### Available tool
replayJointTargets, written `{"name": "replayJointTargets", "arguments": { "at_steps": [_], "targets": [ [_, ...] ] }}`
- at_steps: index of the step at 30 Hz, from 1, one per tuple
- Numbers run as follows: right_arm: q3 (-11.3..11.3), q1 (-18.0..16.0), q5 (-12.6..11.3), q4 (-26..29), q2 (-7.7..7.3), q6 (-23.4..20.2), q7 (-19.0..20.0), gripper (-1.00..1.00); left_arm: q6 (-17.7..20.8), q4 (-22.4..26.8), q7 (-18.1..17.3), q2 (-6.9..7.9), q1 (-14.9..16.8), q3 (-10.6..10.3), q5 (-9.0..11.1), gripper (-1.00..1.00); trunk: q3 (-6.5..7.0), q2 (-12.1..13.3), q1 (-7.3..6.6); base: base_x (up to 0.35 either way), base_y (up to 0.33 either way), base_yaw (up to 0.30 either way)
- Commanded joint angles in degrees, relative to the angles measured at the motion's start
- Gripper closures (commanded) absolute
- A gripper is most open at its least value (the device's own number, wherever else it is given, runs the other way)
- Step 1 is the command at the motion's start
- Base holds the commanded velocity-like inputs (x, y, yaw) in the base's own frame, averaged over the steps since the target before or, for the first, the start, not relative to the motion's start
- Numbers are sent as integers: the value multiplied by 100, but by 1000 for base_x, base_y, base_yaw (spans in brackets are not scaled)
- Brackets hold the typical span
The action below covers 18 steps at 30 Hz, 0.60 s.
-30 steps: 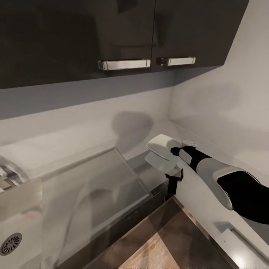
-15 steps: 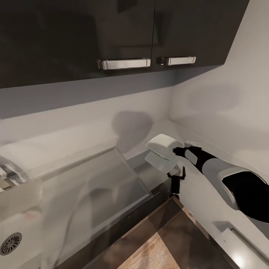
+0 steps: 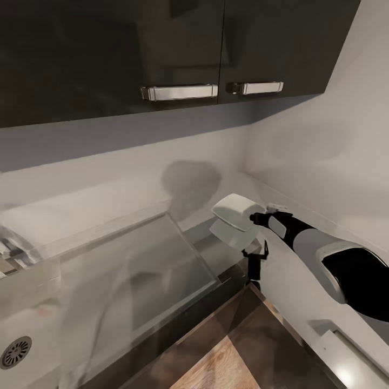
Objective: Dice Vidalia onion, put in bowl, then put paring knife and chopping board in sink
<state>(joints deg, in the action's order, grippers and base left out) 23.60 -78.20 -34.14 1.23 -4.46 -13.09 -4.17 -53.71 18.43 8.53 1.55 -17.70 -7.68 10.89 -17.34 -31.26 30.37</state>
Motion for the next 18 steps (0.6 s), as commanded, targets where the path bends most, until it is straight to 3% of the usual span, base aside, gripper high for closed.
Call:
{"name": "replayJointTargets", "arguments": {
  "at_steps": [1, 18],
  "targets": [
    [48, -2, -50, 12, -2, -35, -24, -100, -6, 14, 34, 5, -3, -49, 36, -100, -8, -8, 2, 0, 0, 0],
    [49, -2, -49, 9, -6, -35, -22, -100, 1, 12, 34, 3, -1, -49, 36, -100, -136, -8, 2, 0, 0, 0]
  ]
}}
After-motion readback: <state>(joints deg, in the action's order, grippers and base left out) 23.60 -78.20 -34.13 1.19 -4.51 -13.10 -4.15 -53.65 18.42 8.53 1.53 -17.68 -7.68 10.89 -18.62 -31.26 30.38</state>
